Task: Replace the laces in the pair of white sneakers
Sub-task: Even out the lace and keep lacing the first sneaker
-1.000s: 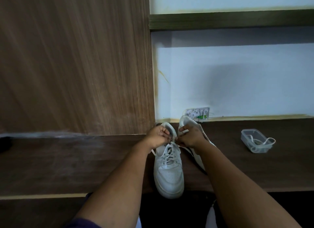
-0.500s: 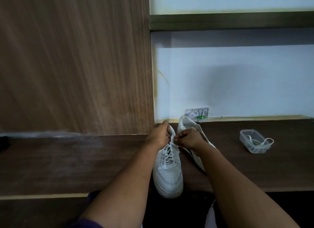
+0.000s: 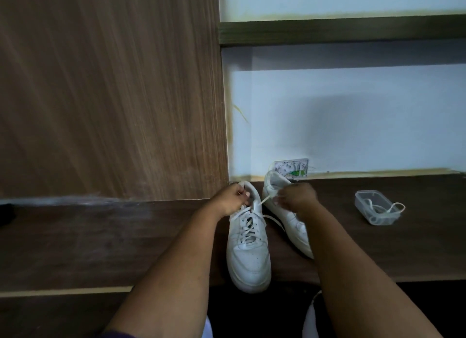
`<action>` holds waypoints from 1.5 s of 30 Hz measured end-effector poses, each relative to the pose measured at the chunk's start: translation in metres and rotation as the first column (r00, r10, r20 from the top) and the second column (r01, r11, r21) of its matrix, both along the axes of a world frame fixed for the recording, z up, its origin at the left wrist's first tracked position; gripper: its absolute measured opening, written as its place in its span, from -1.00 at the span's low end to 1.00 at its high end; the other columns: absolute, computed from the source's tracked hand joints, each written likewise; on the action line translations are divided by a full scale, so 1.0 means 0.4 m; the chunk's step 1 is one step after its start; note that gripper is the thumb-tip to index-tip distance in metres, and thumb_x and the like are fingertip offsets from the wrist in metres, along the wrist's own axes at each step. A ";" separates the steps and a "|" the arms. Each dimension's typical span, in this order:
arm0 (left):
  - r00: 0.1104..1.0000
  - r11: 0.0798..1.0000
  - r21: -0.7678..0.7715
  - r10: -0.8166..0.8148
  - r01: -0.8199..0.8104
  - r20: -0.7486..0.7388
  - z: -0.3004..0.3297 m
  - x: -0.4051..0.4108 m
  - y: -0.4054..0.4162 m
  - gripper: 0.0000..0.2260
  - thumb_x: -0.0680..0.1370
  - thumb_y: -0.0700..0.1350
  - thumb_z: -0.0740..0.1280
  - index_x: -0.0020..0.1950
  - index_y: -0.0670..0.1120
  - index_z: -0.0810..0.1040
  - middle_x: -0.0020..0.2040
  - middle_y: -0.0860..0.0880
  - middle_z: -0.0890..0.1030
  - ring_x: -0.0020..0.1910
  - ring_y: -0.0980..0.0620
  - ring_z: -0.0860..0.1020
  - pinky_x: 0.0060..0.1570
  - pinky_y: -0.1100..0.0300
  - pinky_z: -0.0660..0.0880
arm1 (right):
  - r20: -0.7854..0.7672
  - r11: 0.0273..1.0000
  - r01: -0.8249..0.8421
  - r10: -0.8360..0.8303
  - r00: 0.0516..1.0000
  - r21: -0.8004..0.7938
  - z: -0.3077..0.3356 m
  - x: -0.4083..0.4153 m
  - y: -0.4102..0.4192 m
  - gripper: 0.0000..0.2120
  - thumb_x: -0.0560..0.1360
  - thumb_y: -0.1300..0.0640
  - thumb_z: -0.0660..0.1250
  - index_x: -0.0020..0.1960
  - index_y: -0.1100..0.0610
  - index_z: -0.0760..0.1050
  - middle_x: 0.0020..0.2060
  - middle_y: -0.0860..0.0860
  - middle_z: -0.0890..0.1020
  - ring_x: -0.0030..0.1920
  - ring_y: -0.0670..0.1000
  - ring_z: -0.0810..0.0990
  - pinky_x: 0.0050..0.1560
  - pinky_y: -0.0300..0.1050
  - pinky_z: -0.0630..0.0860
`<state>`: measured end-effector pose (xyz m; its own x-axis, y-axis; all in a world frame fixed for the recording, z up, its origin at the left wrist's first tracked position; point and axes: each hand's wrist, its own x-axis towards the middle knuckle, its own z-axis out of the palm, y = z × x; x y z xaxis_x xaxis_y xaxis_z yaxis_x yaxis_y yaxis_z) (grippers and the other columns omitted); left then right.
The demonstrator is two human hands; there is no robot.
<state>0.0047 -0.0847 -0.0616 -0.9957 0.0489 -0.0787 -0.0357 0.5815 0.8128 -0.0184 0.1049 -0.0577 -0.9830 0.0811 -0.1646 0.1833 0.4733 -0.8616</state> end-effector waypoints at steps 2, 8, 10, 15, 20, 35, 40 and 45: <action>1.000 0.999 -0.054 -0.005 0.005 0.001 -0.002 0.000 -0.008 -0.87 0.65 -0.08 0.19 0.01 -0.03 0.51 0.03 -0.05 0.62 -0.09 0.05 0.50 0.04 0.10 0.45 | 0.021 0.951 0.275 -0.275 0.961 -0.138 0.030 -0.004 0.070 -0.77 0.45 0.24 0.35 0.09 0.27 0.55 -0.04 0.16 0.65 0.03 0.11 0.63 0.11 0.01 0.57; 0.998 0.960 -0.275 -0.062 0.059 -0.002 -0.010 -0.005 0.000 -0.89 0.62 -0.06 0.26 -0.01 -0.03 0.57 0.09 -0.09 0.60 0.09 -0.06 0.55 0.07 0.08 0.47 | 0.011 0.845 0.535 -0.535 0.845 0.017 0.018 0.009 0.221 -0.56 0.56 0.08 0.23 0.41 0.19 0.35 0.40 0.14 0.39 0.41 0.15 0.34 0.24 -0.09 0.41; 0.998 0.954 -0.295 -0.057 0.057 0.006 -0.006 -0.007 0.005 -0.86 0.62 -0.07 0.25 0.01 -0.03 0.59 0.12 -0.09 0.60 0.10 -0.06 0.55 0.10 0.07 0.47 | -0.075 0.824 0.563 -0.559 0.826 0.056 0.032 0.010 0.199 -0.63 0.55 0.07 0.24 0.31 0.18 0.44 0.29 0.14 0.49 0.31 0.14 0.45 0.13 -0.11 0.43; 0.995 0.955 -0.283 -0.074 0.089 0.062 0.024 0.005 0.011 -0.79 0.63 -0.08 0.21 0.14 -0.06 0.61 0.19 -0.09 0.57 0.17 -0.05 0.52 0.24 0.01 0.45 | -0.447 0.880 0.323 -0.146 0.883 0.349 0.016 -0.011 0.103 -0.60 0.49 -0.04 0.35 0.27 0.07 0.40 0.21 0.20 0.49 0.22 0.24 0.46 0.10 -0.08 0.41; 0.999 0.947 -0.317 -0.034 0.044 0.039 0.026 0.015 0.006 -0.79 0.58 -0.17 0.25 0.16 -0.04 0.60 0.16 -0.09 0.57 0.13 -0.06 0.53 0.10 0.09 0.49 | -0.227 0.677 -0.226 0.511 0.829 0.700 0.035 0.026 -0.016 -0.77 0.39 -0.15 0.45 -0.09 -0.01 0.62 -0.05 0.01 0.59 0.09 0.06 0.52 0.03 -0.18 0.44; 0.978 0.938 -0.346 -0.093 0.023 -0.189 0.065 0.023 0.016 -0.82 0.47 -0.26 0.38 -0.01 -0.02 0.56 0.11 0.00 0.40 0.06 0.05 0.48 -0.06 0.25 0.44 | 0.090 0.660 -0.491 0.544 0.834 0.569 0.002 0.086 -0.069 -0.71 0.42 0.22 0.41 0.11 0.12 0.46 0.02 0.09 0.57 0.02 0.06 0.54 0.01 -0.08 0.49; 0.979 0.907 -0.397 -0.187 0.138 -0.086 0.058 0.009 0.024 -0.75 0.38 -0.14 0.50 0.03 0.02 0.63 0.12 -0.03 0.47 0.11 0.00 0.51 0.09 0.17 0.49 | 0.030 0.865 -0.415 0.440 0.897 -0.282 0.036 0.106 -0.048 -0.90 0.47 0.37 0.14 -0.13 0.29 0.43 -0.36 0.17 0.48 -0.38 0.04 0.46 -0.33 -0.12 0.40; 0.984 0.958 -0.225 -0.179 0.178 0.012 0.055 0.008 0.064 -0.79 0.54 0.01 0.36 0.01 -0.12 0.62 -0.15 -0.11 0.59 -0.22 -0.03 0.53 -0.13 0.08 0.50 | -0.096 0.617 -0.277 0.310 0.946 -0.736 0.091 0.088 -0.004 -0.88 0.54 0.33 0.20 -0.11 0.16 0.43 -0.37 0.06 0.44 -0.46 -0.10 0.37 -0.45 -0.26 0.36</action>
